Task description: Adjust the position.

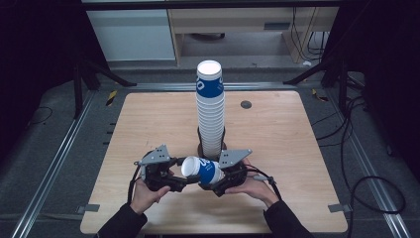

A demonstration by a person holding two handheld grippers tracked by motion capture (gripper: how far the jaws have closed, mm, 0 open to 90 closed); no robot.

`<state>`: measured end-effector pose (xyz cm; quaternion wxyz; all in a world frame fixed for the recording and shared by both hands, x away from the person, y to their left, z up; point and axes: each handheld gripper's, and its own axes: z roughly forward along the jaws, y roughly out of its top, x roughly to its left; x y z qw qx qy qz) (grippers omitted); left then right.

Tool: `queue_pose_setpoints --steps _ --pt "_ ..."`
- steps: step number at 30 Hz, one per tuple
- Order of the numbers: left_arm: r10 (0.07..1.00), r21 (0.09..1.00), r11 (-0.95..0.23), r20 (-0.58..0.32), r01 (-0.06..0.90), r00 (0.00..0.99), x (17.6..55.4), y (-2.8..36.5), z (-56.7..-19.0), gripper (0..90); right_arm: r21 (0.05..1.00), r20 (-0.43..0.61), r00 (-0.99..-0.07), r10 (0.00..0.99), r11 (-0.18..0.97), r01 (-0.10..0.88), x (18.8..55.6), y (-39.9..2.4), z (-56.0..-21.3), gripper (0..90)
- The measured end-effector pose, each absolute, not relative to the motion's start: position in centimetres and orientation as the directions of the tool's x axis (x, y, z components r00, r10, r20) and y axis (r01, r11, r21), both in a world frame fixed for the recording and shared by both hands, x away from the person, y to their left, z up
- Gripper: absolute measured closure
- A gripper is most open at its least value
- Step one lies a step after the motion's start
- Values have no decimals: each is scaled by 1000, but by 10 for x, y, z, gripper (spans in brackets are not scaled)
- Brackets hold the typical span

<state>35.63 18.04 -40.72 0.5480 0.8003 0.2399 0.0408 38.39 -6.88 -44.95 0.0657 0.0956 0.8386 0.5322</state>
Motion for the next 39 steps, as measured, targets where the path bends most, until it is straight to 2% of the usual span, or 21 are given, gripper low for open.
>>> queue_pose_setpoints --steps 5,13,18,30,39 --pt "437 893 -286 -200 347 877 358 181 -408 257 902 -7 -973 230 422 93 384 -70 -449 147" --pt "443 883 -310 -194 353 875 360 187 -403 180 898 -20 -969 245 430 91 385 -75 -446 151" --pt "446 849 -371 -192 376 874 363 188 -407 166 867 -74 -968 241 494 57 384 -75 -448 149" --pt "397 766 -509 -194 392 897 364 171 -422 170 803 -119 -979 165 597 2 377 -58 -459 147" --pt "392 738 -550 -186 392 901 362 164 -427 236 788 -138 -978 155 616 -14 375 -55 -460 145"
